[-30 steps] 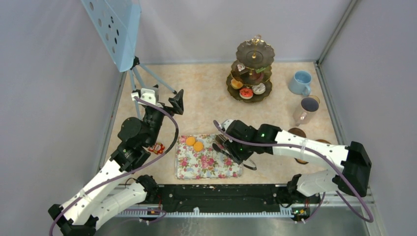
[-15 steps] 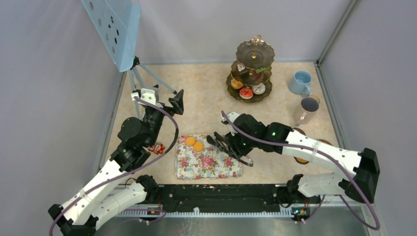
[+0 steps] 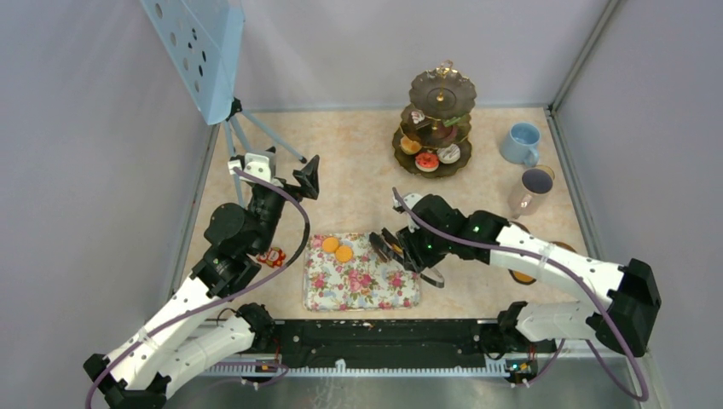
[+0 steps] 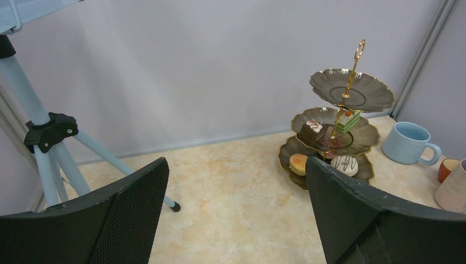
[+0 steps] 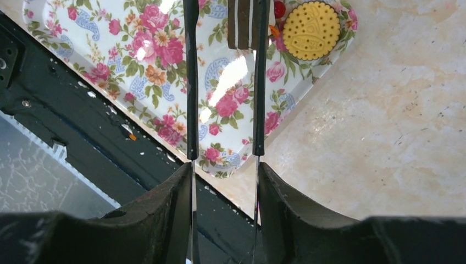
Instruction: Serve the afternoon tea
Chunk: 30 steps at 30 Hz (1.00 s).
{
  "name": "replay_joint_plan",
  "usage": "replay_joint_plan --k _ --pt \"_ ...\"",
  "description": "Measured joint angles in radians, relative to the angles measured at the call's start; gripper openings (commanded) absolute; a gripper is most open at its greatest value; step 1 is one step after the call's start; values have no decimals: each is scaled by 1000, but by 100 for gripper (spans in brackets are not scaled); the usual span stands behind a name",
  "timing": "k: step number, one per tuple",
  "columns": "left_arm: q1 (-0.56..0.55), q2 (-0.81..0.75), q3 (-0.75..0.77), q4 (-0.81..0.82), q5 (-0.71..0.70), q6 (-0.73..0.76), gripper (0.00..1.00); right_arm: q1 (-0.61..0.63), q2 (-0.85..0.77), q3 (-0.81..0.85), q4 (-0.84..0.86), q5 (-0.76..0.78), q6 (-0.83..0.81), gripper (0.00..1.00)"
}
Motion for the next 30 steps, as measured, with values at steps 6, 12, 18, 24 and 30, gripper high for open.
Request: replay_joint_plan --k 6,12,18,24,30 --pt "0 0 0 -1 6 0 99 0 39 0 3 -43 -7 39" --pt "0 0 0 -2 7 0 99 1 75 0 4 -75 -18 39" --pt "0 0 0 -2 10 0 99 29 122 0 13 -90 -29 38" --pt "0 0 0 -2 14 0 99 80 172 0 29 -120 -33 37" --pt "0 0 0 -2 14 0 99 100 172 21 44 -135 -37 38"
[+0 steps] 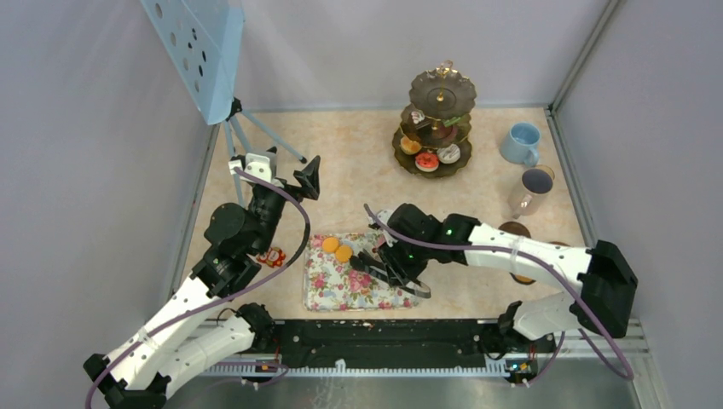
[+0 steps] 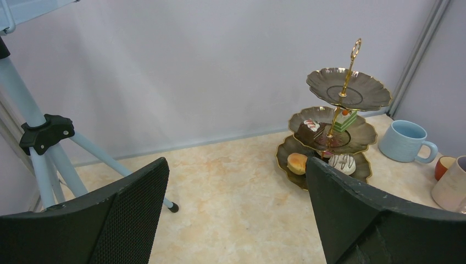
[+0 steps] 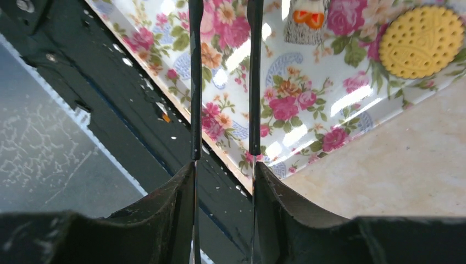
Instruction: Serve the afternoon tea
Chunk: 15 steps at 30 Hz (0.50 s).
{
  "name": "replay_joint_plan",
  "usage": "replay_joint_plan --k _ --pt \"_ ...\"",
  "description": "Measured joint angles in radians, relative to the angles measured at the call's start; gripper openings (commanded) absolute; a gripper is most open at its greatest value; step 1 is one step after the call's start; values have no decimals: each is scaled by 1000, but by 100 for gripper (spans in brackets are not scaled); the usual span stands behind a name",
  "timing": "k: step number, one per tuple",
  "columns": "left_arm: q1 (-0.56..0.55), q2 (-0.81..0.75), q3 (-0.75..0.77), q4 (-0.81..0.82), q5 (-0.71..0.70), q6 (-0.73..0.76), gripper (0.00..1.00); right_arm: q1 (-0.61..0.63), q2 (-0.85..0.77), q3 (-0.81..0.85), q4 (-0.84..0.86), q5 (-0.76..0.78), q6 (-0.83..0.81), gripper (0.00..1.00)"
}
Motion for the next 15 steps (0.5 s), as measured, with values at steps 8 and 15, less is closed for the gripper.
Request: replay_joint_plan --k 8,15 --pt "0 0 0 0 0 0 99 -11 -128 40 -26 82 16 40" --pt "0 0 0 0 1 -2 99 -137 -197 -36 -68 113 63 43"
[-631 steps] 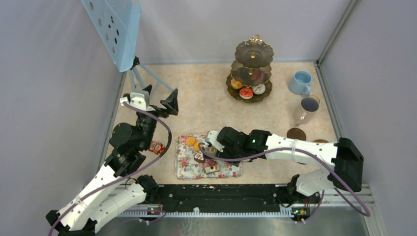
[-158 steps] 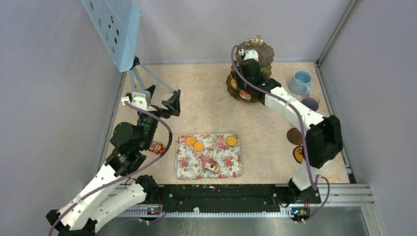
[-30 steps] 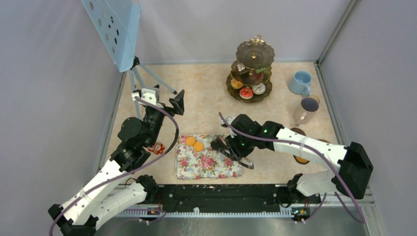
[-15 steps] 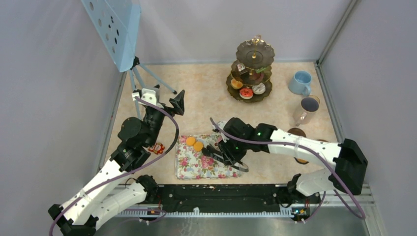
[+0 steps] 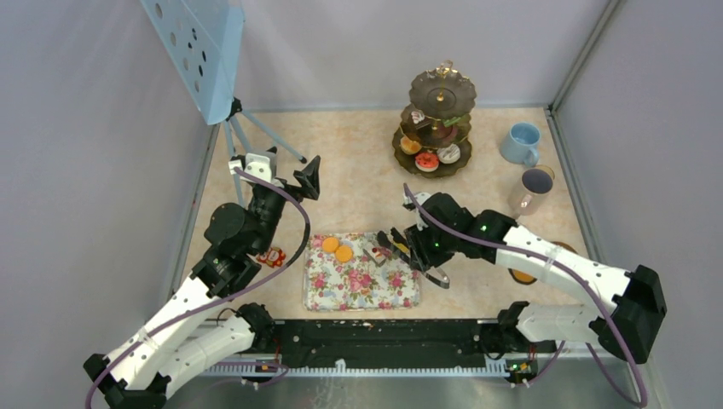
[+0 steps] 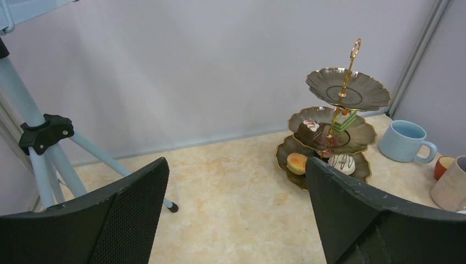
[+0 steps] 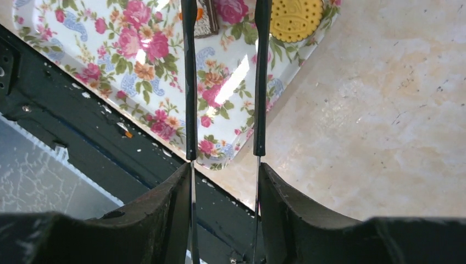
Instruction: Serve the afternoon tea
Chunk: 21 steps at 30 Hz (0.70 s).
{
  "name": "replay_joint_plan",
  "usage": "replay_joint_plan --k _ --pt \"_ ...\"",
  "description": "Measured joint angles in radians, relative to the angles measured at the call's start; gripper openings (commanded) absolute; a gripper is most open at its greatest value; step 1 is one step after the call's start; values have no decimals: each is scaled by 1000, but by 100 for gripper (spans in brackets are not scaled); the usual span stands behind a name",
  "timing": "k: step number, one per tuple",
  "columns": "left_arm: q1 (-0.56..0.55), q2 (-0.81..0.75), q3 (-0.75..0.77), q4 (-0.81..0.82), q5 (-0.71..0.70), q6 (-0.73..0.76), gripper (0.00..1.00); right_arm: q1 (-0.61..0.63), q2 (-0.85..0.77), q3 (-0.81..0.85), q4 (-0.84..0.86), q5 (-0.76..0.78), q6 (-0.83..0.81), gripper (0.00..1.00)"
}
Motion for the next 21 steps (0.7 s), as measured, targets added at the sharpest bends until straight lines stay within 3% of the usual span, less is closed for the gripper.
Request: replay_joint_plan --k 21 --pt "0 0 0 0 0 -3 99 -16 -21 -98 83 -245 -32 44"
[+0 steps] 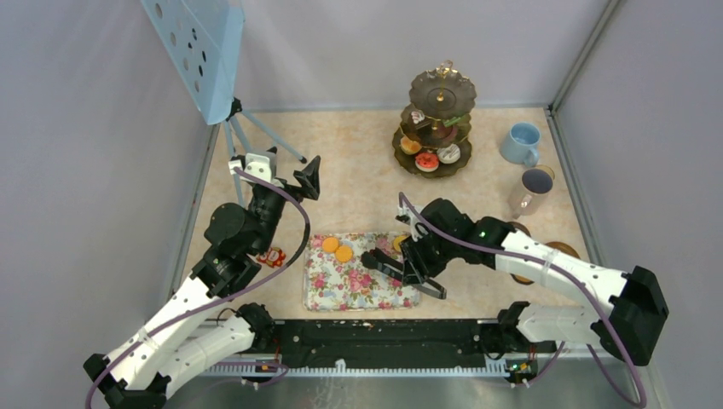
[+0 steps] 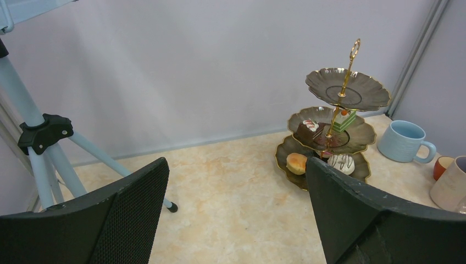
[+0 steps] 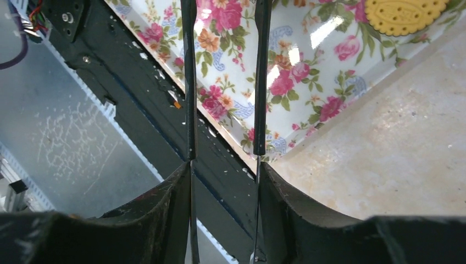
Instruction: Serve the afternoon tea
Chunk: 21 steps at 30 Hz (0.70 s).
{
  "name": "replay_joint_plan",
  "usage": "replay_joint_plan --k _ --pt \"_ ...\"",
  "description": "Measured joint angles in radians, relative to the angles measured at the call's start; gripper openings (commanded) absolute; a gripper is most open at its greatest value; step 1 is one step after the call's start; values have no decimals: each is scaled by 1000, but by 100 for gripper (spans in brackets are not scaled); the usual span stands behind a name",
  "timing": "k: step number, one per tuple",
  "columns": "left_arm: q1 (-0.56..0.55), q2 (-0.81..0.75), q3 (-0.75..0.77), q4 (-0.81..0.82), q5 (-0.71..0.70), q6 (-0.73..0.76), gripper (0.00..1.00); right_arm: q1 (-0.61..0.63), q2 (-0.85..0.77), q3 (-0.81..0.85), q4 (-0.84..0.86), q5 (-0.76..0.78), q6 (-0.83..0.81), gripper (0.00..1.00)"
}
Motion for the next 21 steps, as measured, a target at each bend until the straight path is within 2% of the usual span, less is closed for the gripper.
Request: replay_joint_plan --k 13,15,21 --pt "0 0 0 0 4 0 99 24 49 31 67 -87 -23 44" --pt "0 0 0 0 3 0 99 31 67 85 28 -42 -66 44" --pt "0 0 0 0 3 0 99 39 131 288 -114 214 -224 46"
